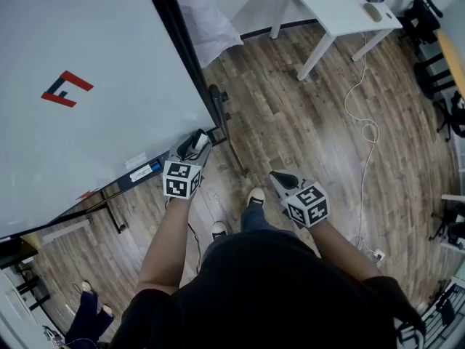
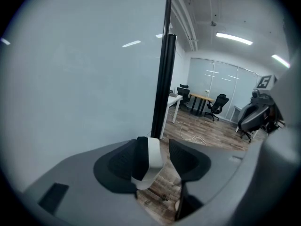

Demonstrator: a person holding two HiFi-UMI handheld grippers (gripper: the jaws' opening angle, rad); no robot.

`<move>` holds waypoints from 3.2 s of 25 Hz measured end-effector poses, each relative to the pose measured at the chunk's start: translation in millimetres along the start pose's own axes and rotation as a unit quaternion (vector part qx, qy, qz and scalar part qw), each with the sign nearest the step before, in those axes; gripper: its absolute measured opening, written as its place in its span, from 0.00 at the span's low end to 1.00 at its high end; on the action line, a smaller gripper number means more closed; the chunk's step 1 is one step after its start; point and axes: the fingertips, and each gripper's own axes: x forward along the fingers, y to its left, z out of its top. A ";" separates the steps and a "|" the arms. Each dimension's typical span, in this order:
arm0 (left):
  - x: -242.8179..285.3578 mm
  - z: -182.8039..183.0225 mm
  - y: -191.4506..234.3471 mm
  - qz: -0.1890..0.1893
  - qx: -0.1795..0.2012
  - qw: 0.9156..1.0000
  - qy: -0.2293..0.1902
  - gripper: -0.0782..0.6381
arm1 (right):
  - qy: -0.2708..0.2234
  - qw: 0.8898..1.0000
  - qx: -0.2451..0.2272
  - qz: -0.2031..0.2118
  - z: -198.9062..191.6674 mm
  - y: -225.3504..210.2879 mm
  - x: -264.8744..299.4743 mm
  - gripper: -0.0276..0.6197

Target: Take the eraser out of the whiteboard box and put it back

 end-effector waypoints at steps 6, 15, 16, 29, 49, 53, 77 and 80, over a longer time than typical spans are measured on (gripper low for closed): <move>5.3 -6.9 7.6 0.018 -0.020 1.000 0.001 0.41 | 0.006 1.000 0.002 0.000 -5.5 -3.9 0.2 0.03; 9.1 -6.9 9.7 0.022 -0.025 0.999 -0.006 0.39 | 0.006 1.000 0.000 0.002 -6.0 -4.1 -0.7 0.03; 9.0 -7.0 9.9 0.022 -0.026 0.999 -0.006 0.38 | 0.006 1.000 -0.001 0.002 -5.9 -4.1 -0.5 0.03; 10.2 -8.6 9.9 0.008 -0.030 1.000 -0.005 0.33 | 0.002 1.000 -0.004 -0.001 -3.5 2.0 -1.6 0.03; -20.6 27.6 6.8 -0.018 -0.017 0.999 -0.034 0.32 | -0.013 1.000 -0.025 0.004 8.4 37.7 -6.7 0.03; -33.9 38.9 5.0 -0.020 -0.013 0.999 -0.048 0.32 | -0.016 0.999 -0.031 0.007 9.8 49.8 -8.1 0.03; -120.2 52.1 -11.6 -0.027 0.006 0.996 -0.080 0.32 | -0.055 0.997 -0.048 0.000 25.5 95.5 -29.9 0.03; -133.6 40.9 -8.8 -0.022 0.004 0.997 -0.078 0.32 | -0.059 0.997 -0.050 -0.004 26.5 98.9 -32.3 0.03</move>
